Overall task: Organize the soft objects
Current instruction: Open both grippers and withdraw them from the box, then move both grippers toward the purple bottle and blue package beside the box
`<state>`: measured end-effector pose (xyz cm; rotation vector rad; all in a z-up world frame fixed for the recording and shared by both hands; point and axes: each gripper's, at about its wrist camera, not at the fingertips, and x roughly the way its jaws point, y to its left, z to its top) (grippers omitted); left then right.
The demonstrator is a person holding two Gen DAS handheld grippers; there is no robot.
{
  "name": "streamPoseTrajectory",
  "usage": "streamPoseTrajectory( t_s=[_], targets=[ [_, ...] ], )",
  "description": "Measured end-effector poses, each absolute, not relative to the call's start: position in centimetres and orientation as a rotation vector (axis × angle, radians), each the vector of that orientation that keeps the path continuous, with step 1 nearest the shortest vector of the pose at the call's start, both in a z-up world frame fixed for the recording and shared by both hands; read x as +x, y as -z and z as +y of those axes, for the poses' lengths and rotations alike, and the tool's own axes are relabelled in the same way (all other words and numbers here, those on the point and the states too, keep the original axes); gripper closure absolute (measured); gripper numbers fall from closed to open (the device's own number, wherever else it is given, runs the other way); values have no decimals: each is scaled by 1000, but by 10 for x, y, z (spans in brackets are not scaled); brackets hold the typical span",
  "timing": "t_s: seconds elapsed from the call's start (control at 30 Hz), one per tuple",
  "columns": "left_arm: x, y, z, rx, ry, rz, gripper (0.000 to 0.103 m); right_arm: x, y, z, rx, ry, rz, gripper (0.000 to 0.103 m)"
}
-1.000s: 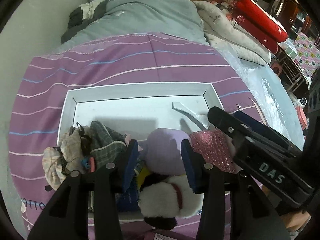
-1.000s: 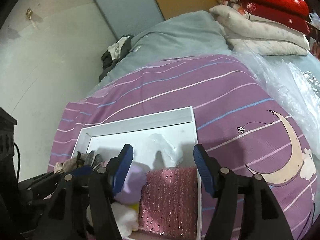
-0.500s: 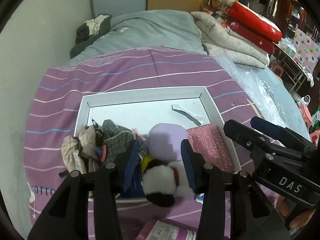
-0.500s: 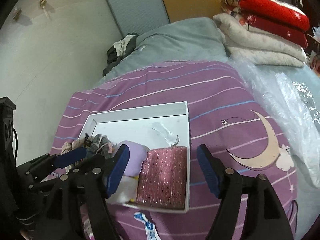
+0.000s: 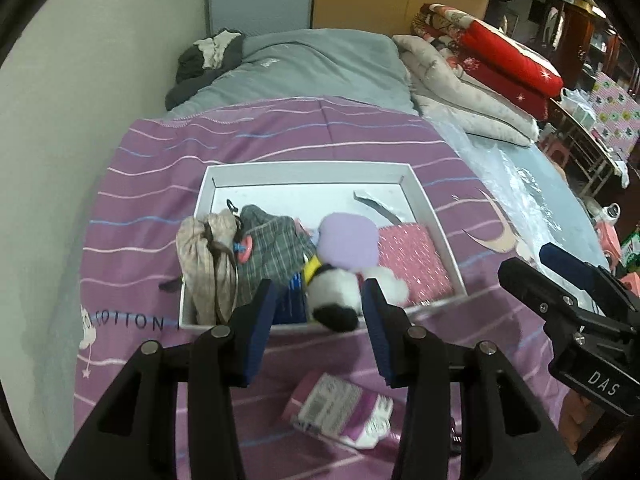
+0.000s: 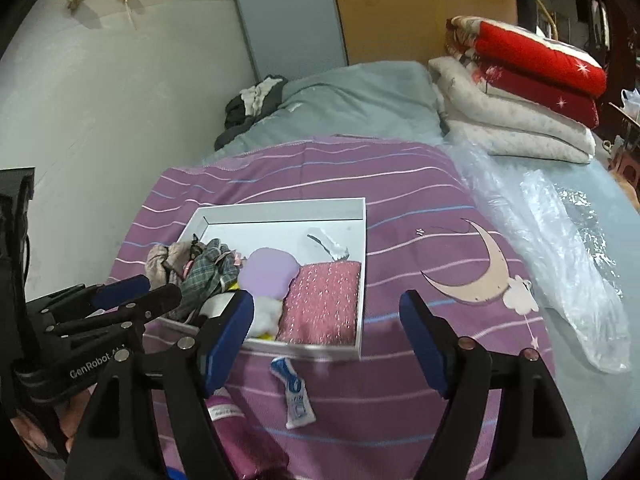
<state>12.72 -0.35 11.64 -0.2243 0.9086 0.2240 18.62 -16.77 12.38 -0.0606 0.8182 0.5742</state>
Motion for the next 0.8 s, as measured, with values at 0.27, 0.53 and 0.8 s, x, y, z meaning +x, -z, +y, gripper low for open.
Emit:
streamPoseTrajectory(
  t_s=[0.27,0.53,0.8],
  targets=[
    [103,-133,-14,-242,-200,901,57,157,-133,-185,-43,-589,820,27],
    [70,-143,-21,-255,-211,893,52,126,-142,-198,37,-690,863,27],
    [46,-148,-22,-261,-217,887,51,100,-145,-196,12,-702,895,27]
  ],
)
